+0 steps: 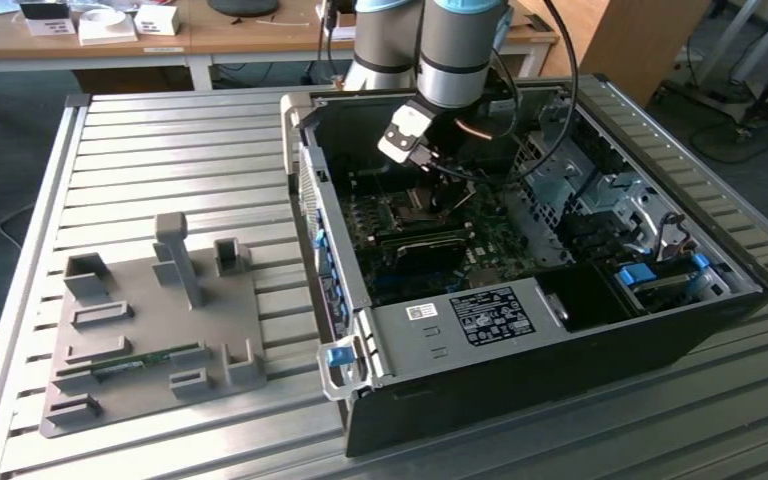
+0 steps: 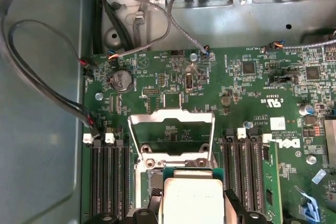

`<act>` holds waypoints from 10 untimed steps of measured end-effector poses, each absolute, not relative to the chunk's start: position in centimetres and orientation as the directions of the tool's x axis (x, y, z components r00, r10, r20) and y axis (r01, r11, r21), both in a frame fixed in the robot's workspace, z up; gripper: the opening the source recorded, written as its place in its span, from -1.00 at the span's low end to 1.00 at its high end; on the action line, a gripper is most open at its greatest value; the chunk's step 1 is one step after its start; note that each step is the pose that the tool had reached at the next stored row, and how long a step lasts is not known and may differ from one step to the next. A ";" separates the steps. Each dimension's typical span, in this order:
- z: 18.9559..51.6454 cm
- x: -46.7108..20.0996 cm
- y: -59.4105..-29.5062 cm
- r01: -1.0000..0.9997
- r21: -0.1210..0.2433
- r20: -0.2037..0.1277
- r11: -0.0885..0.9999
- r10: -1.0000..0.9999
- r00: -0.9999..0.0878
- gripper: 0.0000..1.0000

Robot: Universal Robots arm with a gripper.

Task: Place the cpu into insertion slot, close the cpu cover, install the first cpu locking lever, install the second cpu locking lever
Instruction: 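Place the cpu into insertion slot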

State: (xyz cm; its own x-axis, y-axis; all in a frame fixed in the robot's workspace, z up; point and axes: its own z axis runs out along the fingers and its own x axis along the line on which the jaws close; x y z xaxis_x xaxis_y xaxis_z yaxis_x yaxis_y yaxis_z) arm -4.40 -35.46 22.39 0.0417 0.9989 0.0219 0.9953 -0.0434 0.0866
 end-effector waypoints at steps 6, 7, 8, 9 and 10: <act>22.2 -4.7 -35.3 0.996 0.086 0.025 -0.036 0.999 0.034 0.08; 22.1 -4.7 -35.3 0.996 0.086 0.026 -0.033 0.999 0.031 0.08; 22.1 -4.7 -35.3 0.996 0.086 0.028 -0.029 0.999 0.027 0.08; 22.0 -4.7 -35.3 0.996 0.086 0.029 -0.024 0.999 0.021 0.08; 22.0 -4.7 -35.3 0.996 0.086 0.030 -0.018 0.999 0.015 0.08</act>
State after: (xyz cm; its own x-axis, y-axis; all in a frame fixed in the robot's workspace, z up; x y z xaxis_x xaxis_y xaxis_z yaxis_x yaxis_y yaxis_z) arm -4.75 -35.29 21.98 0.0155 0.9994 0.0304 0.9961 -0.0180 0.0863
